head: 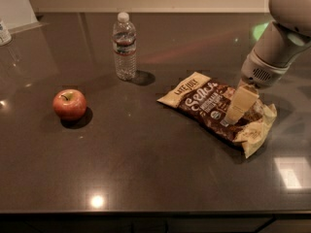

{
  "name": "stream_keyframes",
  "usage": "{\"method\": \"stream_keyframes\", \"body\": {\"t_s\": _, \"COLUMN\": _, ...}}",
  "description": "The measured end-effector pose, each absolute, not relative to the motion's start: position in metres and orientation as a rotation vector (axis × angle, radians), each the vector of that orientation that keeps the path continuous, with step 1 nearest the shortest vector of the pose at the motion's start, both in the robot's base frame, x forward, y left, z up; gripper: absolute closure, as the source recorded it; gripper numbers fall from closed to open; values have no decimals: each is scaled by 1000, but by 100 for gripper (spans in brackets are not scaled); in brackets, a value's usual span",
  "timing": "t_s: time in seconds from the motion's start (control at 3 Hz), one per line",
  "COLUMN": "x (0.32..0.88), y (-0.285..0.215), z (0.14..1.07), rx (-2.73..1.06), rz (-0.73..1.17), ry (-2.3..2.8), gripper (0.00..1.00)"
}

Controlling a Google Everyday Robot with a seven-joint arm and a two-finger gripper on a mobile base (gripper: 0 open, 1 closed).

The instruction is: Pick brown chip bag

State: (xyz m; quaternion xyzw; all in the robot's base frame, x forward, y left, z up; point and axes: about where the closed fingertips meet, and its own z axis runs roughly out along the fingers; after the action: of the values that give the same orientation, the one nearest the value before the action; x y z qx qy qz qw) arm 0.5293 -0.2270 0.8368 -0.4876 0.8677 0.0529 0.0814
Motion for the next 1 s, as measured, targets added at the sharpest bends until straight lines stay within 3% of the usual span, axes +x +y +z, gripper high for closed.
{"method": "stream_keyframes", "body": {"t_s": 0.67, "x": 529, "y": -212, "z": 859, "rx": -1481, "rz": 145, "ry": 2529, "gripper": 87}}
{"method": "stream_keyframes", "body": {"t_s": 1.0, "x": 528, "y": -200, "z": 880, "rx": -1504, "rz": 127, "ry": 2468, "gripper": 100}}
